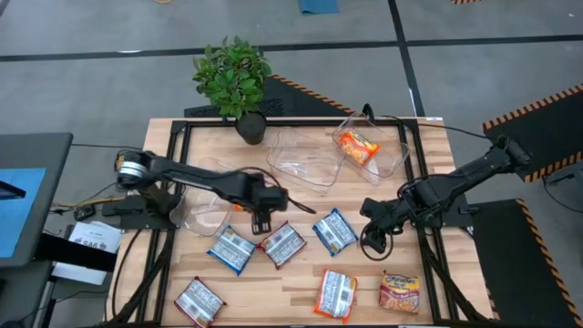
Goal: Sort Maruchan noodles
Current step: Put the top orange noodle pack into the right transparent bin
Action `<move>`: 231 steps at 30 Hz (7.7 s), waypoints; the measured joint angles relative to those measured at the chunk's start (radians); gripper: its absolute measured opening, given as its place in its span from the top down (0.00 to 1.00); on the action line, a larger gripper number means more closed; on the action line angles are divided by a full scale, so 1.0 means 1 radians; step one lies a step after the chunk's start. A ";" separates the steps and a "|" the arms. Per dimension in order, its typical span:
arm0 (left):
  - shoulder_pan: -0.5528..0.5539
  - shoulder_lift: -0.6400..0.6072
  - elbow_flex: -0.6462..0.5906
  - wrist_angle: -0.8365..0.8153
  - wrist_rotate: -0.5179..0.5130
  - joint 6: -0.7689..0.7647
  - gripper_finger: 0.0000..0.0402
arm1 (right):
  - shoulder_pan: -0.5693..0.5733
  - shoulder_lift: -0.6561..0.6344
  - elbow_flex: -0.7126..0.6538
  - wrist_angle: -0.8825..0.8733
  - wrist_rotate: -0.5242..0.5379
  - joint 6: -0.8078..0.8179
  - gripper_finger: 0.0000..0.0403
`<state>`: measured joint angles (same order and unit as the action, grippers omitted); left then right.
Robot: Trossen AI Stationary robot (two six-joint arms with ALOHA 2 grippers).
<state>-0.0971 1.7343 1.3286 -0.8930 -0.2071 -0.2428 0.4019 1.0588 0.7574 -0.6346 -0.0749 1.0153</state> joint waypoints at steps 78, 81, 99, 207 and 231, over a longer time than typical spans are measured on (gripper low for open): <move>-0.068 -0.650 0.004 0.074 -0.062 0.081 1.00 | -0.328 0.840 0.237 0.847 0.076 0.517 0.37; -0.068 -0.650 0.004 0.073 -0.060 0.081 1.00 | -0.327 0.875 0.248 0.856 0.077 0.541 0.37; -0.067 -0.648 0.004 0.074 -0.070 0.090 1.00 | -0.330 0.878 0.255 0.887 0.099 0.543 0.74; -0.067 -0.648 0.004 0.082 -0.201 0.037 1.00 | -0.373 0.566 0.354 0.620 -0.202 -0.003 0.95; -0.067 -0.648 0.004 0.083 -0.219 0.035 1.00 | -0.385 0.079 0.351 -0.146 -0.124 -0.134 0.95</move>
<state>-0.1641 1.0866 1.3327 -0.8101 -0.4256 -0.2078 0.0165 1.1375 1.1088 -0.7808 -0.1990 0.8814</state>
